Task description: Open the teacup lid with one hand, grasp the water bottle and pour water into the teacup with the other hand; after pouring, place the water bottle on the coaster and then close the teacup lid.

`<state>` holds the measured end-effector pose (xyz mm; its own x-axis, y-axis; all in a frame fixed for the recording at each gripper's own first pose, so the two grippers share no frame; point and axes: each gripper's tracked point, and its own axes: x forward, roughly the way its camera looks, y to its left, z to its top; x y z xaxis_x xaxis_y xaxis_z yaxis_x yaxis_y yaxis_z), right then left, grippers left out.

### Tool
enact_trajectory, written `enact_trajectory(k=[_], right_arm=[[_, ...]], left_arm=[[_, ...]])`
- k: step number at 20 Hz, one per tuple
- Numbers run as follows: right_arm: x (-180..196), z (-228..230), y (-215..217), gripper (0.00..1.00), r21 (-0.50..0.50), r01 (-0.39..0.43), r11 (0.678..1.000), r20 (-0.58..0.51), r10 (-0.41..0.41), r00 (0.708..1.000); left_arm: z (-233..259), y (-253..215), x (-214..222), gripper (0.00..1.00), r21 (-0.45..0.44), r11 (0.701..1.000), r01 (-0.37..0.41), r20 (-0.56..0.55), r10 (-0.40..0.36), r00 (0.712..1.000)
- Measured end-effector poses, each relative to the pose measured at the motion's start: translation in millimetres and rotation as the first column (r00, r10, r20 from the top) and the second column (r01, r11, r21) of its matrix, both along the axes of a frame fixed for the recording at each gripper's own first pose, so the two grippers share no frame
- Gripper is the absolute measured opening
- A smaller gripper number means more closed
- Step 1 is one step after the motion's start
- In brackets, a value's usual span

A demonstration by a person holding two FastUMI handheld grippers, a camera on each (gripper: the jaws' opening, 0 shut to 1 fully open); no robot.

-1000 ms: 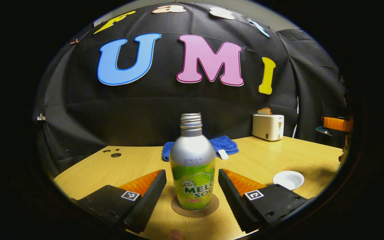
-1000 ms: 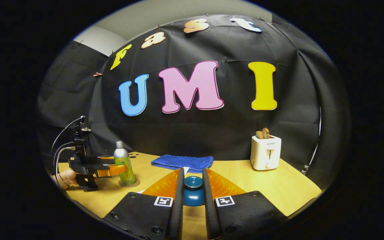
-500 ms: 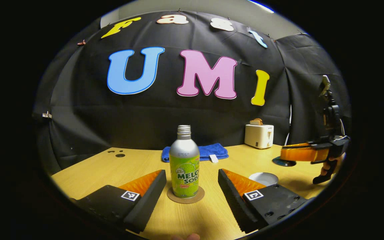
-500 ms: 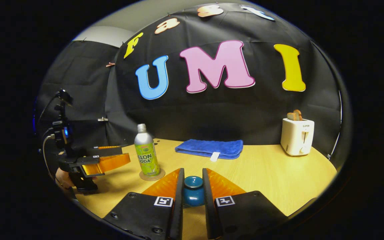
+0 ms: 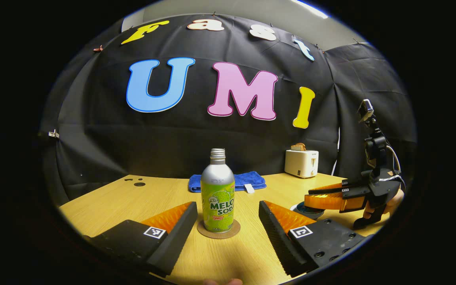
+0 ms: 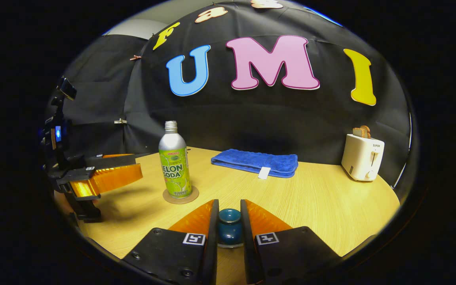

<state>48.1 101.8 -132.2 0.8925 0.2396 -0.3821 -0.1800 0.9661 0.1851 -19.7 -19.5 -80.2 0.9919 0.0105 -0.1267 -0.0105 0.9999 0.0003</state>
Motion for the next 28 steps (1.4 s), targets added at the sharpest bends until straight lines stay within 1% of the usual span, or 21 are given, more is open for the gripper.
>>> enact_trajectory(k=[6,7,8,9,10,11,13,14,15,16,18,19,20,22,24,28], right_arm=[[2,-9,3,0.32,-0.017,-0.006,1.0,-0.022,0.006,1.0],[0,-10,4,0.27,-0.016,-0.014,1.0,-0.028,0.013,1.0],[0,-9,5,0.34,-0.015,-0.017,1.0,-0.029,0.016,0.999],[-1,-8,5,0.33,-0.014,-0.018,1.0,-0.027,0.018,0.999],[-1,-6,4,0.37,-0.008,-0.018,1.0,-0.024,0.018,1.0],[-1,0,2,0.37,0.0,-0.01,1.0,-0.01,0.01,1.0],[-2,20,-6,0.42,0.024,0.013,1.0,0.041,-0.014,0.999],[-3,29,-12,0.53,0.03,0.03,0.999,0.069,-0.032,0.997],[-7,40,-21,0.55,0.023,0.054,0.998,0.097,-0.056,0.994],[-10,49,-30,0.71,0.008,0.078,0.997,0.125,-0.079,0.989],[-19,68,-48,0.84,-0.009,0.123,0.992,0.184,-0.12,0.976],[-24,77,-54,0.86,-0.004,0.143,0.99,0.21,-0.139,0.968],[-30,85,-60,0.92,0.008,0.16,0.987,0.234,-0.157,0.959],[-42,96,-70,0.96,0.036,0.184,0.982,0.271,-0.186,0.944],[-51,96,-79,0.96,0.032,0.195,0.98,0.283,-0.196,0.939],[-52,95,-87,0.97,0.013,0.211,0.977,0.285,-0.206,0.936]], left_arm=[[-3,-2,1,0.98,-0.008,1.0,0.011,-0.007,-0.011,1.0],[-2,-2,2,0.98,-0.01,1.0,0.011,-0.007,-0.011,1.0],[-3,-2,2,0.98,-0.011,1.0,0.012,-0.008,-0.012,1.0],[-4,-2,2,0.98,-0.011,1.0,0.011,-0.009,-0.011,1.0],[-4,-2,1,0.98,-0.01,1.0,0.011,-0.01,-0.011,1.0],[-3,-2,1,0.98,-0.007,1.0,0.009,-0.01,-0.009,1.0],[-1,0,1,0.98,-0.002,1.0,0.003,-0.004,-0.003,1.0],[0,1,1,0.98,-0.004,1.0,-0.002,0.003,0.002,1.0],[2,0,1,0.98,-0.009,1.0,-0.005,0.009,0.005,1.0],[3,-2,1,0.98,-0.016,1.0,-0.006,0.013,0.006,1.0],[5,-5,0,0.98,-0.02,1.0,-0.008,0.018,0.008,1.0],[6,-6,-1,0.98,-0.011,1.0,-0.009,0.019,0.009,1.0],[8,-8,-2,0.98,-0.001,1.0,-0.011,0.023,0.011,1.0],[14,-6,-3,0.98,0.013,1.0,-0.023,0.034,0.023,0.999],[17,-10,-4,0.98,0.018,1.0,-0.025,0.043,0.024,0.999],[17,-19,-4,0.98,0.036,0.999,-0.011,0.043,0.01,0.999]])
